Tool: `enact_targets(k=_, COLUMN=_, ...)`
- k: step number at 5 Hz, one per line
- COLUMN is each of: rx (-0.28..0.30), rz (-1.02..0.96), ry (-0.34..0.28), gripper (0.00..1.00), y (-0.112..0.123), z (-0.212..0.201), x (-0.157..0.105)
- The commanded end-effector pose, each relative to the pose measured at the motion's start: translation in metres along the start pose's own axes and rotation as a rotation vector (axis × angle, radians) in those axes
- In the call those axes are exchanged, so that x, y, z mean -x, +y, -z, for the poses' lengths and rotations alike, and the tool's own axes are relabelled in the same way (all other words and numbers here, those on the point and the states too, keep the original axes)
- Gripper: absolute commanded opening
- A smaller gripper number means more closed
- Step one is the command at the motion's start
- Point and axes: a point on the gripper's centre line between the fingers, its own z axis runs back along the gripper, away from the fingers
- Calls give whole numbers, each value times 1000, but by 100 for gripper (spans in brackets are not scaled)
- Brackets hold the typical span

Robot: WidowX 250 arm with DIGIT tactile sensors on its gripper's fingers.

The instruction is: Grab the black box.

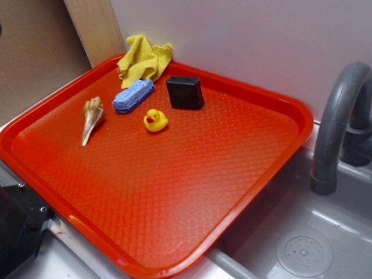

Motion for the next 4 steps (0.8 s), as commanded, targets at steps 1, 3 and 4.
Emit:
enact_targets(k=1, rx=0, rz=0, ry=0, gripper=100, y=0, z=0, x=0)
enact_targets(k=3, rx=-111, rz=86, ry=7, gripper=100, y=38, z=65, x=-91)
enact_targets(k=4, rx=-113, rz=270, ry=8, gripper=100, y=39, z=95, x=-126)
